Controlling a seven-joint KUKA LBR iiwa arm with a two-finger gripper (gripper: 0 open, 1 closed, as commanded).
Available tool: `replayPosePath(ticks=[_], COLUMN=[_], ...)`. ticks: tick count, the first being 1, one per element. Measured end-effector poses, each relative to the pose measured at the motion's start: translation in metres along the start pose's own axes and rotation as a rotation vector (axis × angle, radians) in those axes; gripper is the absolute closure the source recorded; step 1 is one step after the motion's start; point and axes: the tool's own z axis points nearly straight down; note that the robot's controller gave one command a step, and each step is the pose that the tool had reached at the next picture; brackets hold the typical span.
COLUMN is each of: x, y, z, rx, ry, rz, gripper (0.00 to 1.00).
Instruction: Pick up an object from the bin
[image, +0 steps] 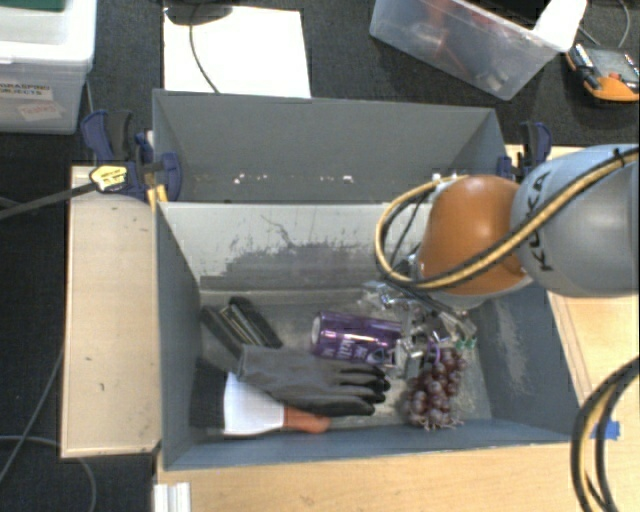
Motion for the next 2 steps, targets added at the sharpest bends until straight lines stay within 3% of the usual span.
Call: replayPosePath(ticks=[1, 2], x=[0.0269, 0.0271], y=[0.0598, 0.0603], z=[0.0056, 0.0059], rx=[0.001, 0.000], ry=[-0.006, -0.005], rz=[-0.330, -0.330], gripper=[1.00, 1.00])
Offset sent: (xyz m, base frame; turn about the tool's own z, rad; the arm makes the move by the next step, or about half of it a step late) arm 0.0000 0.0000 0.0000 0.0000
